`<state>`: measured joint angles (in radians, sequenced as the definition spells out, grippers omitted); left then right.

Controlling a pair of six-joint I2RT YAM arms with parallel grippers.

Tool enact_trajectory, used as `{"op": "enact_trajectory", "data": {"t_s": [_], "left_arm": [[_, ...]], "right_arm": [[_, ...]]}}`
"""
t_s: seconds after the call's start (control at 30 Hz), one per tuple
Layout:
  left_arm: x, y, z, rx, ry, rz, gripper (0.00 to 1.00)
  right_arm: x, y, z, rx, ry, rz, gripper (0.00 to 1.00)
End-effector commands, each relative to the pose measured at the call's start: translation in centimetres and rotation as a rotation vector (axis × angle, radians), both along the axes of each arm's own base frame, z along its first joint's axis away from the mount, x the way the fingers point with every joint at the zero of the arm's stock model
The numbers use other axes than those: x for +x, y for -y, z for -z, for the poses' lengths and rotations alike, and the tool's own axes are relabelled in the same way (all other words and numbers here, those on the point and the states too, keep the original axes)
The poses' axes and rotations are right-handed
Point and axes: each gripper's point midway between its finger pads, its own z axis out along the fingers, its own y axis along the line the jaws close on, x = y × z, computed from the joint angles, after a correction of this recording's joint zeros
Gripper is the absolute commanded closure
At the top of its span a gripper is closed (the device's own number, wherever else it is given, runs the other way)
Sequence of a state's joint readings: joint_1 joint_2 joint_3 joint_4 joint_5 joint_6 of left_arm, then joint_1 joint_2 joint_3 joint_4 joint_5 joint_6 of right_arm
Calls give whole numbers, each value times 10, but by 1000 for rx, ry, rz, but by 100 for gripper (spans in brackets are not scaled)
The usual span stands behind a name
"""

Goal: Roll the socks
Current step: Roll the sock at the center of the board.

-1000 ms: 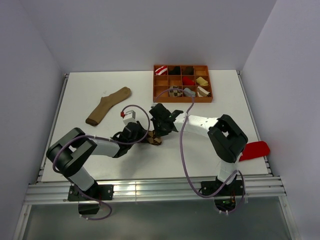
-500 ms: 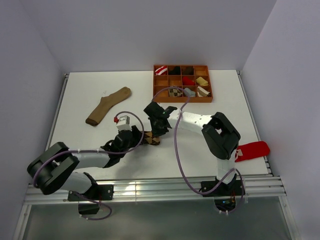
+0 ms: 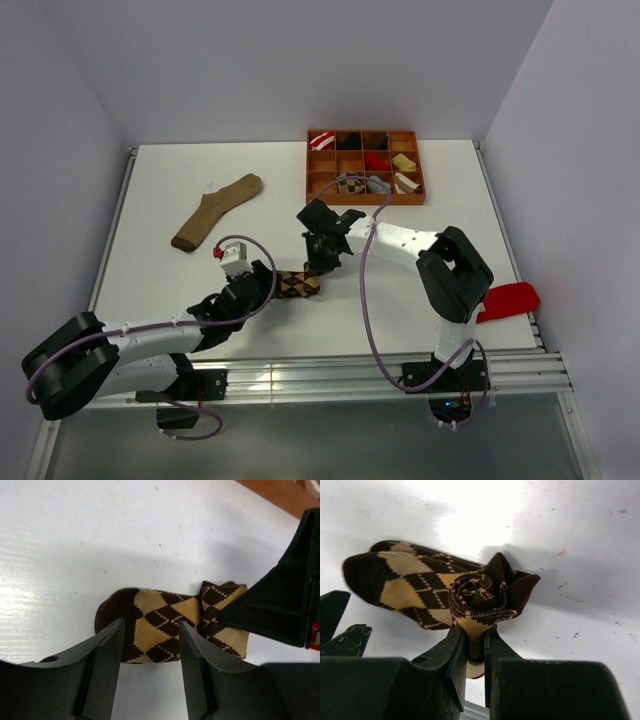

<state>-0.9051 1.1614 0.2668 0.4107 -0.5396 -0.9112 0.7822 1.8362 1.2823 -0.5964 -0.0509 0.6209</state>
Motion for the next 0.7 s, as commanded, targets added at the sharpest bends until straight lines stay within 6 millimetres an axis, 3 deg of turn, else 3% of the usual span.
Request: {"op": "enact_trajectory", "data": {"t_s": [0.0, 0.27, 0.37, 0.43, 0.53, 0.67], "left_arm": [[6, -1, -16, -43, 15, -45, 47], [1, -18, 10, -81, -86, -125, 48], [3, -8, 7, -97, -92, -85, 53], [3, 8, -6, -141, -62, -7, 55], [2, 22, -14, -137, -27, 57, 53], [7, 11, -1, -86, -60, -18, 51]], "right_arm": [[5, -16, -34, 122, 19, 8, 100], [-2, -11, -14, 172, 10, 14, 100], [-2, -8, -6, 187, 4, 28, 100], [-1, 1, 1, 145, 3, 60, 100], [2, 8, 3, 102, 8, 67, 100], [0, 11, -2, 139, 17, 59, 100]]}}
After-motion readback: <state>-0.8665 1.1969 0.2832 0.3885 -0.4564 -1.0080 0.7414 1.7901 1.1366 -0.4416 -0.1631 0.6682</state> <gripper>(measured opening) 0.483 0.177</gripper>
